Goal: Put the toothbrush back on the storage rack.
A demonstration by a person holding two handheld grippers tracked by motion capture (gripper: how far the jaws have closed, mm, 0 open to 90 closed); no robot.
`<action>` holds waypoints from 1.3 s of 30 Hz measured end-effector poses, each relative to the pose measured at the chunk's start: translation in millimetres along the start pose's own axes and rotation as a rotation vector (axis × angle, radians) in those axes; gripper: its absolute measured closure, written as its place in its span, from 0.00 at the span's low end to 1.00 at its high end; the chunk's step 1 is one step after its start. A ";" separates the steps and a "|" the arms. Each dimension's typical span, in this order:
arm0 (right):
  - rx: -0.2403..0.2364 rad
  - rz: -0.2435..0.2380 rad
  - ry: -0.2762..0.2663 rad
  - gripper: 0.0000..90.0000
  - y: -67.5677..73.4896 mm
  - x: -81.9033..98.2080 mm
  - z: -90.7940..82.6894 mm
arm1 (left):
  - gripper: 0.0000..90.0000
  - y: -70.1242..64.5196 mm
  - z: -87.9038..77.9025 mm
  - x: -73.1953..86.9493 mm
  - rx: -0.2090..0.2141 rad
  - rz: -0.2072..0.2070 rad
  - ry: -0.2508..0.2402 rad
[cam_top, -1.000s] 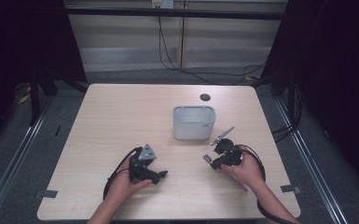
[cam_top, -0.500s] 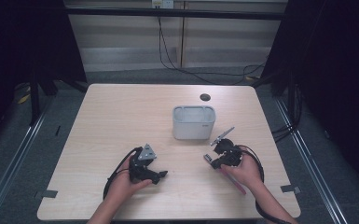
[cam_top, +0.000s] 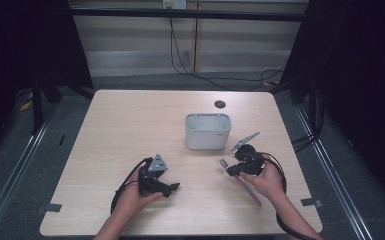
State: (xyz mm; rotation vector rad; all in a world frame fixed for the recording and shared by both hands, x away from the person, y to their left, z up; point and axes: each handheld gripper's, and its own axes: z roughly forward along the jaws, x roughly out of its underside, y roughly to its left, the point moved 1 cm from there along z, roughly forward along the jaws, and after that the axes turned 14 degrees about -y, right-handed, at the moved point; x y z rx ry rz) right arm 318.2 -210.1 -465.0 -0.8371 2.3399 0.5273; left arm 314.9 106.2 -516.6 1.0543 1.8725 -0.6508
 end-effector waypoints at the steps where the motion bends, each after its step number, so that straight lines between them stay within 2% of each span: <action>1: -0.002 0.003 -0.009 0.94 -0.2 -0.3 -1.2 | 0.17 -0.1 0.1 0.0 0.000 0.000 0.000; 12: -0.005 0.016 -0.070 0.95 -2.1 -7.6 -13.8 | 0.17 0.2 -0.2 -0.1 0.002 0.003 0.003; 20: -0.012 0.055 -0.139 0.95 -4.6 -13.7 -26.7 | 0.18 0.0 0.0 0.0 0.000 0.001 0.001; 31: -0.006 0.065 -0.201 0.95 -7.6 -20.5 -40.5 | 0.17 0.2 -0.1 0.0 0.001 0.003 0.003; 32: -0.008 0.072 -0.227 0.95 -8.9 -22.4 -44.0 | 0.17 0.1 -0.1 0.0 0.001 0.003 0.002; 39: 0.008 0.062 -0.277 0.95 -8.6 -28.1 -52.2 | 0.17 -0.1 0.0 0.0 0.000 0.000 0.001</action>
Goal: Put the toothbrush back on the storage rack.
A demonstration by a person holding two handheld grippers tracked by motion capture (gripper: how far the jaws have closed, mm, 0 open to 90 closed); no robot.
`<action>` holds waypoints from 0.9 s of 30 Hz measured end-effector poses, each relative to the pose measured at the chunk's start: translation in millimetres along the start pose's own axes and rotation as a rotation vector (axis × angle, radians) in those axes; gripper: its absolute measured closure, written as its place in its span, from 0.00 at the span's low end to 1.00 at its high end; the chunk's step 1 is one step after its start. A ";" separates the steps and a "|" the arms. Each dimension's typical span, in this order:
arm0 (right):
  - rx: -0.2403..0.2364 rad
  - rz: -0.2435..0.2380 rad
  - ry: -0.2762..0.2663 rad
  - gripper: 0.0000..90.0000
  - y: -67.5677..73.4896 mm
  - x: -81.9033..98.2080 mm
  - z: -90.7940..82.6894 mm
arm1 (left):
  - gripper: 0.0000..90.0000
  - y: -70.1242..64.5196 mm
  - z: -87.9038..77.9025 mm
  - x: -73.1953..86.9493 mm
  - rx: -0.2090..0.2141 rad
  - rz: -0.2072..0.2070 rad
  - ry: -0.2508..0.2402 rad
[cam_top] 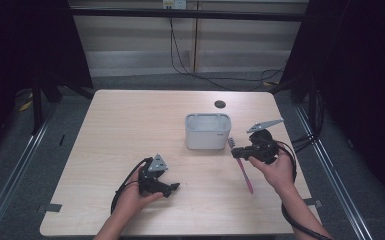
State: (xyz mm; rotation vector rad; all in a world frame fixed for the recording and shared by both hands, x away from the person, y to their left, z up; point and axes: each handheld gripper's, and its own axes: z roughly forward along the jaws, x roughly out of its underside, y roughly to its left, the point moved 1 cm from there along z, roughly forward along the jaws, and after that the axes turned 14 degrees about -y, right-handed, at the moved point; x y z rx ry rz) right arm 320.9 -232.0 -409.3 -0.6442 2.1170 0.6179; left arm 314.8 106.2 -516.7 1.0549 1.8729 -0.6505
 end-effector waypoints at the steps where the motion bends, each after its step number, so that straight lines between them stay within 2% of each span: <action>1: 0.001 -0.002 -0.004 0.95 0.0 -0.9 -0.6 | 0.18 0.1 0.0 0.0 0.000 0.001 0.000; 27: 0.030 -0.006 -0.175 0.95 1.1 -32.4 -21.2 | 0.18 0.1 0.0 0.0 0.000 0.001 0.001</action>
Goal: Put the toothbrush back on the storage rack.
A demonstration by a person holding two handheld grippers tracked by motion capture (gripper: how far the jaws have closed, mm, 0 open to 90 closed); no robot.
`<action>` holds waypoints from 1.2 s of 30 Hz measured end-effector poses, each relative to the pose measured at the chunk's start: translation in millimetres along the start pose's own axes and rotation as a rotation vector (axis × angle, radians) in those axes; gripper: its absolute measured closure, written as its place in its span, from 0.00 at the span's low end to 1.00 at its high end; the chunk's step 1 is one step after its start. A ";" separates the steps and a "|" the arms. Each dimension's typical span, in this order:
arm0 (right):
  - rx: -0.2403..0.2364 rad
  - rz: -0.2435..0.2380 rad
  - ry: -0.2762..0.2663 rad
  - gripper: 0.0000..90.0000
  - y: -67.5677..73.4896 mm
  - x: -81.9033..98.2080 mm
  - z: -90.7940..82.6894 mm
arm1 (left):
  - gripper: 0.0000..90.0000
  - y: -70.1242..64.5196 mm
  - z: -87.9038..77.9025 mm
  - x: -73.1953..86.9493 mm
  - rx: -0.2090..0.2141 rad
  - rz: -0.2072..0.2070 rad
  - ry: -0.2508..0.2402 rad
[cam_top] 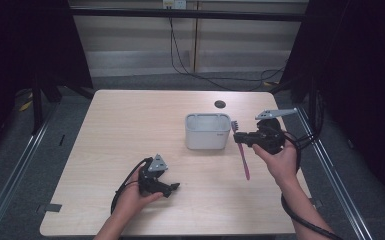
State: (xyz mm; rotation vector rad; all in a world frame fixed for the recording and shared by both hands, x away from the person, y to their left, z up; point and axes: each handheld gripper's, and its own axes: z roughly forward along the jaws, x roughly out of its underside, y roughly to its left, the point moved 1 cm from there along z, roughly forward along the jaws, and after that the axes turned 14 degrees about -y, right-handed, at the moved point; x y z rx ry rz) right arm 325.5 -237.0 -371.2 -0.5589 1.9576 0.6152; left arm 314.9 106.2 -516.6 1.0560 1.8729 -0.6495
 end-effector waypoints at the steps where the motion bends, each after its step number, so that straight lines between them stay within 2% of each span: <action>1: 0.003 0.002 -0.005 0.95 0.0 -1.3 -0.8 | 0.17 0.1 -0.1 0.0 0.000 0.001 0.001; 28: 0.038 0.005 -0.153 0.95 -0.4 -26.7 -8.4 | 0.18 -0.1 0.0 0.0 0.000 -0.001 0.000; 36: 0.041 0.010 -0.179 0.95 -1.0 -33.7 -9.1 | 0.17 0.0 0.0 0.0 0.001 0.000 0.000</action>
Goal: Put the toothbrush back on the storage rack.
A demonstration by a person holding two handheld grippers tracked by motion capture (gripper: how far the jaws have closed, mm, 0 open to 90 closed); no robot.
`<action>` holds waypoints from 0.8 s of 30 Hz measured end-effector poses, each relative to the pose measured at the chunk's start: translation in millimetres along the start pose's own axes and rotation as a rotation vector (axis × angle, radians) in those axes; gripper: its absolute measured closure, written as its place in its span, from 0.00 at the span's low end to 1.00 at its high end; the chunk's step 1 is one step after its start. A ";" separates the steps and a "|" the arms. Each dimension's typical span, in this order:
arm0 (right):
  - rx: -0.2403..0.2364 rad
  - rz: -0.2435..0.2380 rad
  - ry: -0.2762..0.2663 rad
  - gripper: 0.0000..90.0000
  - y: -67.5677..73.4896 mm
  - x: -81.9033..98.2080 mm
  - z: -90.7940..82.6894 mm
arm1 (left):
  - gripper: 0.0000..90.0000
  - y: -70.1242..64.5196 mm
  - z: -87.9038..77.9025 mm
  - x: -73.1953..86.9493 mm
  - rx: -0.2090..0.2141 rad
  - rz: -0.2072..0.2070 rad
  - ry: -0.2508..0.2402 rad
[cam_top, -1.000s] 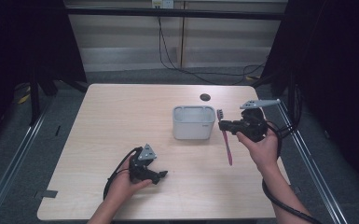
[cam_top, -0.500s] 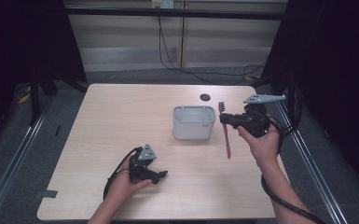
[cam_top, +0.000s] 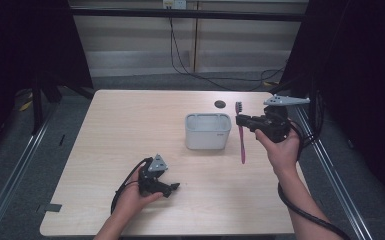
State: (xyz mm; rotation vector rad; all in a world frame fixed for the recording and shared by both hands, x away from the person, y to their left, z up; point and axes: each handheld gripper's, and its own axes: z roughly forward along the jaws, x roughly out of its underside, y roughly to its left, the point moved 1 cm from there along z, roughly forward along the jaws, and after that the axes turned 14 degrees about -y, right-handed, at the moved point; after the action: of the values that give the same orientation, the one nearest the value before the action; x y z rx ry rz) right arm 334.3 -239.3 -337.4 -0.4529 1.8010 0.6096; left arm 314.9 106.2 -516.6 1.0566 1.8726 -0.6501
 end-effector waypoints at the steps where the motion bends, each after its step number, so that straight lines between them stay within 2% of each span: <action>1: -0.002 -0.001 -0.008 0.95 -0.4 -1.2 -0.1 | 0.17 0.1 -0.1 0.0 0.000 0.001 0.001; 14: 0.010 -0.008 -0.069 0.95 -0.7 -14.4 2.7 | 0.17 0.0 0.0 0.0 0.000 -0.001 0.000; 24: -0.002 -0.013 -0.103 0.95 3.4 -26.2 9.8 | 0.17 -0.4 0.5 0.1 -0.004 -0.009 -0.011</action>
State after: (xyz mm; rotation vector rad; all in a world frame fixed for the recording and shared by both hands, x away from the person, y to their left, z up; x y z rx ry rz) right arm 347.6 -230.5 -314.1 -0.4268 1.6986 0.6143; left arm 314.7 105.7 -516.9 1.0408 1.8696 -0.6551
